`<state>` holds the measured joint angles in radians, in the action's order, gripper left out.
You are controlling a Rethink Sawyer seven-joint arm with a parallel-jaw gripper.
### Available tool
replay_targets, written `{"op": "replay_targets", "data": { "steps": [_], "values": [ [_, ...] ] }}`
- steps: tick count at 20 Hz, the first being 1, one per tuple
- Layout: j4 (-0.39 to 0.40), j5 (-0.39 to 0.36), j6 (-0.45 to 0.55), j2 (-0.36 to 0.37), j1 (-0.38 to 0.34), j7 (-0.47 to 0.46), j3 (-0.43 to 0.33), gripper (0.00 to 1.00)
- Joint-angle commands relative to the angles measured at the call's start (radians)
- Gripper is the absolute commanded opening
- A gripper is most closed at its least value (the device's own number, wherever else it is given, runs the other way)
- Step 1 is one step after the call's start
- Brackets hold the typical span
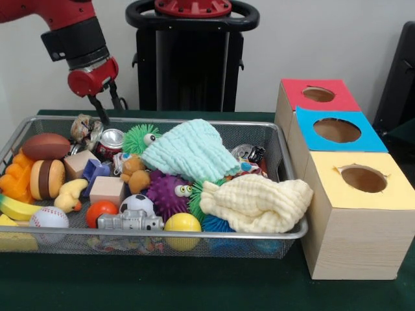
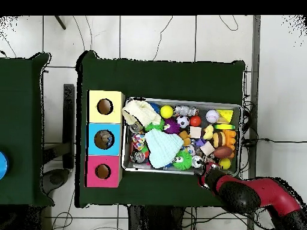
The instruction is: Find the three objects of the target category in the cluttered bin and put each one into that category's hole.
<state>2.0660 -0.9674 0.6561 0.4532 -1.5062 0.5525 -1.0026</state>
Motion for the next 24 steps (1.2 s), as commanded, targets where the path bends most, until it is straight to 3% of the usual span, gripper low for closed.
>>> {"op": "replay_targets", "data": {
  "steps": [1,5,12,17,19,20,24],
  "values": [
    [-0.042,0.121,0.204,-0.049,-0.018,-0.259,0.001,1.00],
    [-0.043,0.135,0.207,-0.050,-0.017,-0.249,0.000,1.00],
    [-0.017,0.236,0.222,-0.081,-0.042,-0.194,-0.046,1.00],
    [-0.029,0.222,0.178,-0.112,-0.048,-0.210,-0.061,1.00],
    [-0.024,0.229,0.140,-0.136,-0.065,-0.220,-0.103,1.00],
    [-0.062,0.244,0.169,-0.156,-0.122,-0.288,-0.114,1.00],
    [-0.053,0.240,0.131,-0.176,-0.140,-0.261,-0.160,1.00]
  ]
}}
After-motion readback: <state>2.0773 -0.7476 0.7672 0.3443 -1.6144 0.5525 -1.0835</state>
